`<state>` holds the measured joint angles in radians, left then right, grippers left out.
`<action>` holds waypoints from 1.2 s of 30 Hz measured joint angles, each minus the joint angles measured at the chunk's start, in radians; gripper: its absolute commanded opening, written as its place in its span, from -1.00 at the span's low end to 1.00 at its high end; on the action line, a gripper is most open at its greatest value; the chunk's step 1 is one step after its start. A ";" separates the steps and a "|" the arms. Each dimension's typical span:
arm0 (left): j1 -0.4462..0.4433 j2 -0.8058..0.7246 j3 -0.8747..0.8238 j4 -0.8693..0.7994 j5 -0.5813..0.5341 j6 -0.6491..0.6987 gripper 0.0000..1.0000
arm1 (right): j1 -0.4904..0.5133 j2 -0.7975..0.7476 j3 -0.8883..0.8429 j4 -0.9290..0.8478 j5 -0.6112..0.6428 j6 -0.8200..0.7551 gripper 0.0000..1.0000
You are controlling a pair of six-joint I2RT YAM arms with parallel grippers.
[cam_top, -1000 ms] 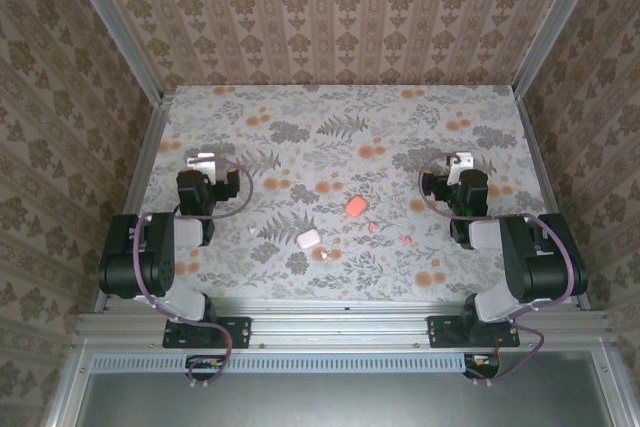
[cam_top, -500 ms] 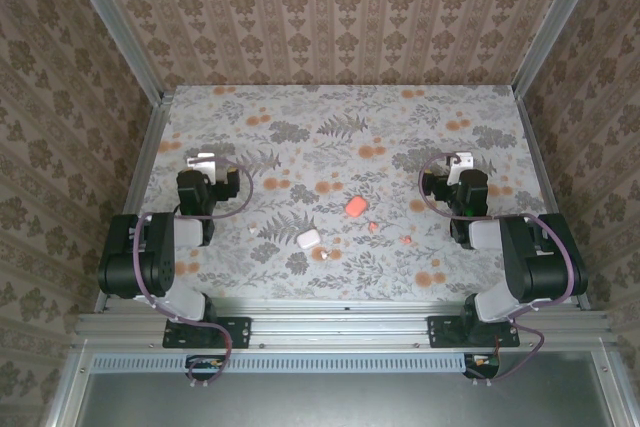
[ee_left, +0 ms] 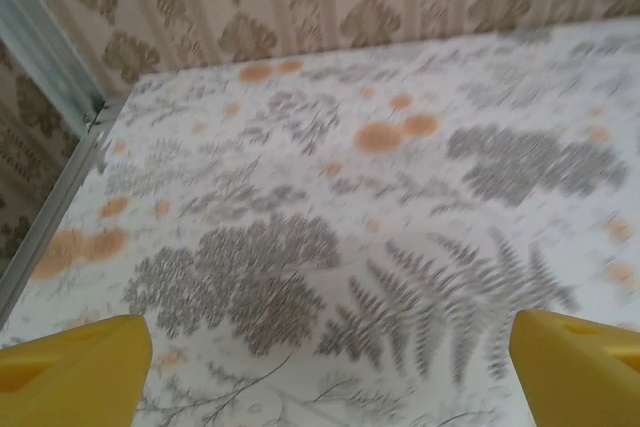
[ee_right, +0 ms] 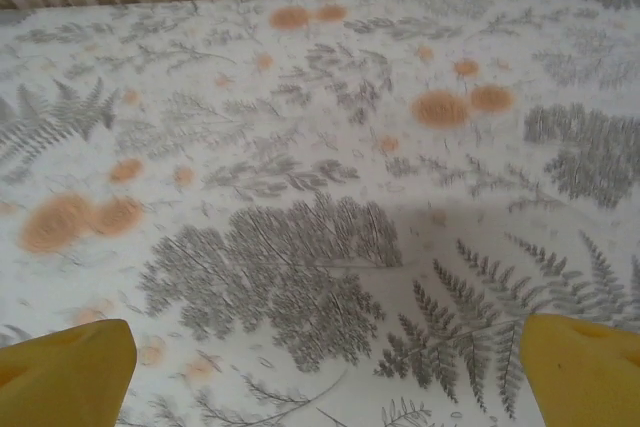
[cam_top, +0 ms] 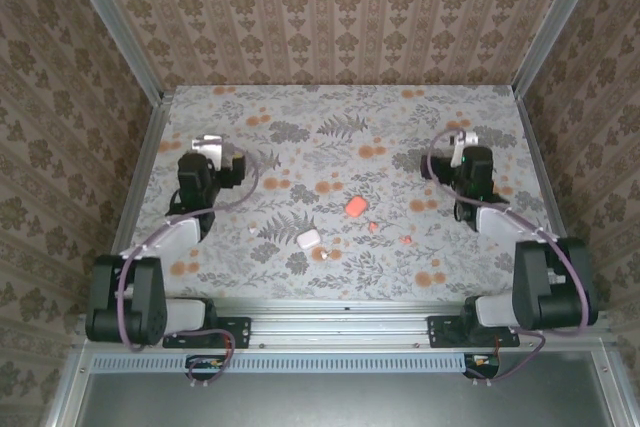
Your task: Insert the wireless bluetooth earbuds into the charging case
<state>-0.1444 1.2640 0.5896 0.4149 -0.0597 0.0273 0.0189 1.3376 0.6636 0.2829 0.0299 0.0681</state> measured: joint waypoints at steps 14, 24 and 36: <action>-0.135 -0.003 0.393 -0.811 0.186 -0.193 0.74 | 0.441 0.098 0.556 -0.928 -0.023 -0.074 1.00; -0.098 0.020 0.334 -0.989 0.344 -0.267 0.59 | 0.519 0.345 0.690 -1.132 -0.105 -0.130 0.93; -0.091 0.018 0.306 -1.013 0.370 -0.297 0.59 | 0.519 0.524 0.822 -1.202 -0.137 -0.155 0.94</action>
<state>-0.2356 1.2816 0.8955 -0.5983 0.3103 -0.2699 0.5381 1.8618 1.4857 -0.9195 -0.1066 -0.0872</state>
